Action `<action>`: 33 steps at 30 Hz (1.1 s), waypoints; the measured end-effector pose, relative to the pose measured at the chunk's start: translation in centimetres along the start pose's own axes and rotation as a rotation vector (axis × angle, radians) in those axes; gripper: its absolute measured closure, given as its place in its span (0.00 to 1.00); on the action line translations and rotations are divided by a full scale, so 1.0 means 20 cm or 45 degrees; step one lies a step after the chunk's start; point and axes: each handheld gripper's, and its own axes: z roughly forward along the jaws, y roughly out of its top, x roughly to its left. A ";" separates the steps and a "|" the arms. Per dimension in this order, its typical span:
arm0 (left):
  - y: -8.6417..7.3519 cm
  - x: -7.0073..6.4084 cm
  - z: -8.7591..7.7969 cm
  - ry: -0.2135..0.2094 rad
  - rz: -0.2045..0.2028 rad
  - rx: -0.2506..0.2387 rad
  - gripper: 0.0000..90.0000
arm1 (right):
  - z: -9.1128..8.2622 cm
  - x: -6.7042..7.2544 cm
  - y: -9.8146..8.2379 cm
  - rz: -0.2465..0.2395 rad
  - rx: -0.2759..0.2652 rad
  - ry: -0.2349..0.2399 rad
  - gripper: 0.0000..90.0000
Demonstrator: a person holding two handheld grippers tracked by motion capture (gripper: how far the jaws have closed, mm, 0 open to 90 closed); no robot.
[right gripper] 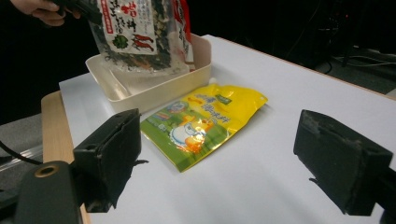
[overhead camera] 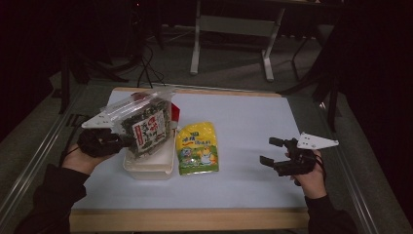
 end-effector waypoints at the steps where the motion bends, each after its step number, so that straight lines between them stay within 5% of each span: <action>1: 0.00 0.00 0.01 0.002 0.006 0.003 0.88 | 0.00 0.00 0.00 0.002 0.000 0.003 0.16; 10: -0.03 0.03 0.06 -0.002 -0.016 0.002 0.88 | 0.00 0.00 0.00 0.001 0.002 0.003 0.16; 12: -0.09 0.03 0.13 0.007 -0.013 0.073 0.88 | 0.01 0.00 -0.01 0.000 0.008 0.003 0.16; 17: -0.23 0.08 0.14 -0.020 -0.150 -0.046 0.88 | 0.02 0.01 -0.02 -0.002 0.022 0.006 0.16; 20: -0.24 0.09 0.15 -0.024 -0.169 -0.064 0.88 | 0.03 0.01 -0.02 -0.002 0.029 0.006 0.16; 26: -0.27 0.12 0.15 0.077 -0.269 -0.130 0.74 | 0.03 0.02 -0.02 -0.044 0.039 -0.004 0.17; 33: -0.28 0.10 0.15 0.122 -0.281 -0.170 0.58 | 0.04 0.02 -0.01 -0.057 0.051 0.015 0.22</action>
